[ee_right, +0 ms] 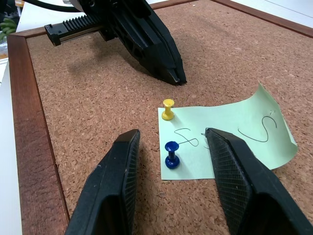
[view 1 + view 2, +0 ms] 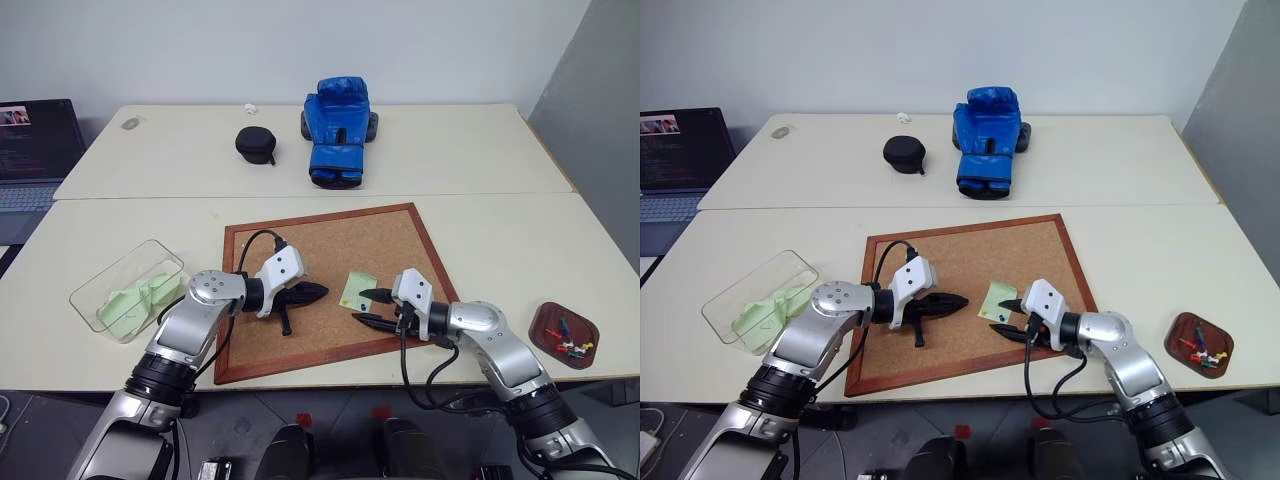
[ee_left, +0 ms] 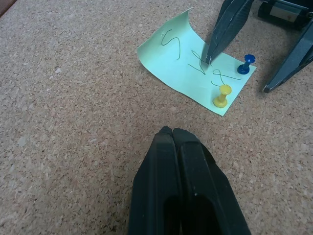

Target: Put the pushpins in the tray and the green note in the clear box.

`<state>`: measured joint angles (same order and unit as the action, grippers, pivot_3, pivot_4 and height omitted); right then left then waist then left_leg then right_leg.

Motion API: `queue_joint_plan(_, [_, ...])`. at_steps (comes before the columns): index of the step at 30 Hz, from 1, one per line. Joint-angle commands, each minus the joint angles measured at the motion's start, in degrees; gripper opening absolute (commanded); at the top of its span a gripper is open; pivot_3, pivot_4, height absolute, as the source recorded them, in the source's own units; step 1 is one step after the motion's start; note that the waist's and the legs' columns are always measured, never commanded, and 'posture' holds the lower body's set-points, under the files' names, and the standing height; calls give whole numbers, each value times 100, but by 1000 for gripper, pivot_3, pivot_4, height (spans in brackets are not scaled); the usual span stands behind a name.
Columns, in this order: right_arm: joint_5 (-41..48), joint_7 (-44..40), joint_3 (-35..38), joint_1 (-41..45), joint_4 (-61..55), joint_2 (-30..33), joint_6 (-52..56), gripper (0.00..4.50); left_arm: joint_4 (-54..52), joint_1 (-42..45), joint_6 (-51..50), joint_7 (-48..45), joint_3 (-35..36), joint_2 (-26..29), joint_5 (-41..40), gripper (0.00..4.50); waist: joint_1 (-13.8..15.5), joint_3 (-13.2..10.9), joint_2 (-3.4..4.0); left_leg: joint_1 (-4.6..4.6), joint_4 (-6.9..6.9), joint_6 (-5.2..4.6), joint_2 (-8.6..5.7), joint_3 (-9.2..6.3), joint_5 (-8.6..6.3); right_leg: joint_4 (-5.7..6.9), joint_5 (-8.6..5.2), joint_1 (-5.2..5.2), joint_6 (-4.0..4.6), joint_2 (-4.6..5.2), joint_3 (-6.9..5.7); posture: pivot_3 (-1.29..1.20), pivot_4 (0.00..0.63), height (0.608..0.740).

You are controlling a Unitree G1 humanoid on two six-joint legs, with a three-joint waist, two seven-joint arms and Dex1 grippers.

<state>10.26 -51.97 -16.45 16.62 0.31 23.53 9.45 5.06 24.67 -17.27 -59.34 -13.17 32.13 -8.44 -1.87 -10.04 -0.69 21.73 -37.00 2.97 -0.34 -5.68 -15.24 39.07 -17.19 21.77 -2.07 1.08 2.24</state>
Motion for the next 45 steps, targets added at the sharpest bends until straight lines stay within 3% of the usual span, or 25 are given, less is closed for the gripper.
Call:
queue_joint_plan(1, [102,-66,96,87,-63,-31,19,1890,-13,-41,-80,24,-88,59,138,0,0,0,0,0,0,0,0,0,0,0,0,0,0,0,0,0,150,740])
queue_joint_plan(10, [127,-77,157,158,9,-76,66,32,11,-28,-78,39,-83,52,141,0,-1,0,0,0,0,0,0,-1,0,1,0,0,0,0,-1,0,150,740])
queue_joint_plan(39, [851,117,849,16,-1336,141,930,12,146,39,-57,47,-121,8,167,0,-1,0,0,1,0,0,0,-8,0,2,0,1,0,0,-1,0,150,740])
queue_joint_plan(45, [1153,914,2045,-508,-2189,549,1711,12,90,-15,-62,43,-127,33,151,0,20,0,0,5,0,0,1,-15,0,1,0,1,0,9,-1,0,150,740])
